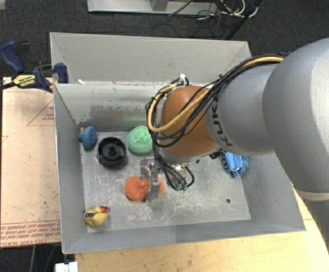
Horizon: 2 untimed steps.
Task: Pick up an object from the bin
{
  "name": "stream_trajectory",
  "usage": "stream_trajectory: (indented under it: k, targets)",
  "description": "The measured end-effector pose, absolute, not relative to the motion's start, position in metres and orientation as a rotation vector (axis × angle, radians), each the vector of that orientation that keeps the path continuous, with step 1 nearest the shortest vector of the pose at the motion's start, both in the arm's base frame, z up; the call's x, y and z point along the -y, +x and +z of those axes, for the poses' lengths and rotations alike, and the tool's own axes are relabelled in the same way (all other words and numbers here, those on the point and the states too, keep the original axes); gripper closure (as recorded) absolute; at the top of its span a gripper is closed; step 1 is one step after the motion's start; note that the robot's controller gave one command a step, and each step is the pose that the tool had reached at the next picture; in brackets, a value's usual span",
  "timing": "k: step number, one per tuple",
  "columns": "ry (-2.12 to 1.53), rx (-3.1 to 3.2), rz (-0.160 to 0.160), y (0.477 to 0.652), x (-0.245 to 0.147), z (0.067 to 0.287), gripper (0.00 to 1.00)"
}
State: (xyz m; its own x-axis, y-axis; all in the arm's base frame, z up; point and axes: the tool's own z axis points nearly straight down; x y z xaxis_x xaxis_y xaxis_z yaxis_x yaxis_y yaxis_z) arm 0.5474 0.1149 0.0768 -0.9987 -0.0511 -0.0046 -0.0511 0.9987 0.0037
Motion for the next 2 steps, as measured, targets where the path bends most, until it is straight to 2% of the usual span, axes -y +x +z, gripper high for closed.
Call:
stream_trajectory:
  k: [1, 2]
  targets:
    - [-0.08, -3.136, 0.006, 0.547, -0.115, 0.077, 1.0]
    - [-0.109, -3.123, 0.009, 0.548, -0.118, 0.26, 1.0]
